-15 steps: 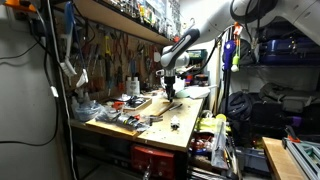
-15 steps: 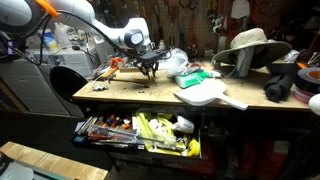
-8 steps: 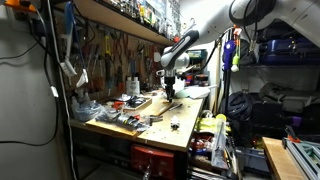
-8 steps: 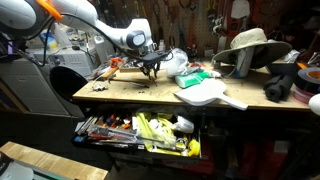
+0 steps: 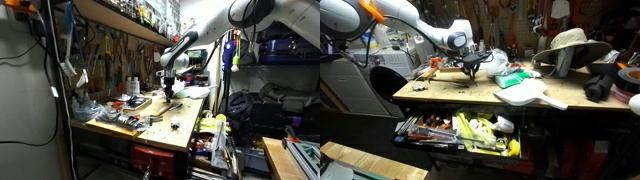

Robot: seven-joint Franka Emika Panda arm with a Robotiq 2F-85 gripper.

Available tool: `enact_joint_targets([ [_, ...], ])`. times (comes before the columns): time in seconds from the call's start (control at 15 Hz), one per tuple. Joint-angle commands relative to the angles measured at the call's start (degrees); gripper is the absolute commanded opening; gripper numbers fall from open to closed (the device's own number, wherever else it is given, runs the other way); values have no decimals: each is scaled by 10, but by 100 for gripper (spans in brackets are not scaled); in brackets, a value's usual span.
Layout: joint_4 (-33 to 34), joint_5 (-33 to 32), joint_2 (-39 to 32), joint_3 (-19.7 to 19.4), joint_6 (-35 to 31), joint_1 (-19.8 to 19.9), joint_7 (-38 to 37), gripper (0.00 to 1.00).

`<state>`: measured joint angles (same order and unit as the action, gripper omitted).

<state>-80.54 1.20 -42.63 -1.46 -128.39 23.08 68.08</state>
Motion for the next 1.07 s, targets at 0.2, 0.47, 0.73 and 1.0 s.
enact_joint_targets([
  [0.2, 30, 15, -22, 8, 24, 10, 14, 23],
  [0.47, -7, 19, 17, 10, 0, 11, 16, 3],
  [0.73, -112, 73, 133, 28, -116, 29, 21, 4],
  [1.0, -196, 169, 238, 48, -222, 51, 42, 4],
])
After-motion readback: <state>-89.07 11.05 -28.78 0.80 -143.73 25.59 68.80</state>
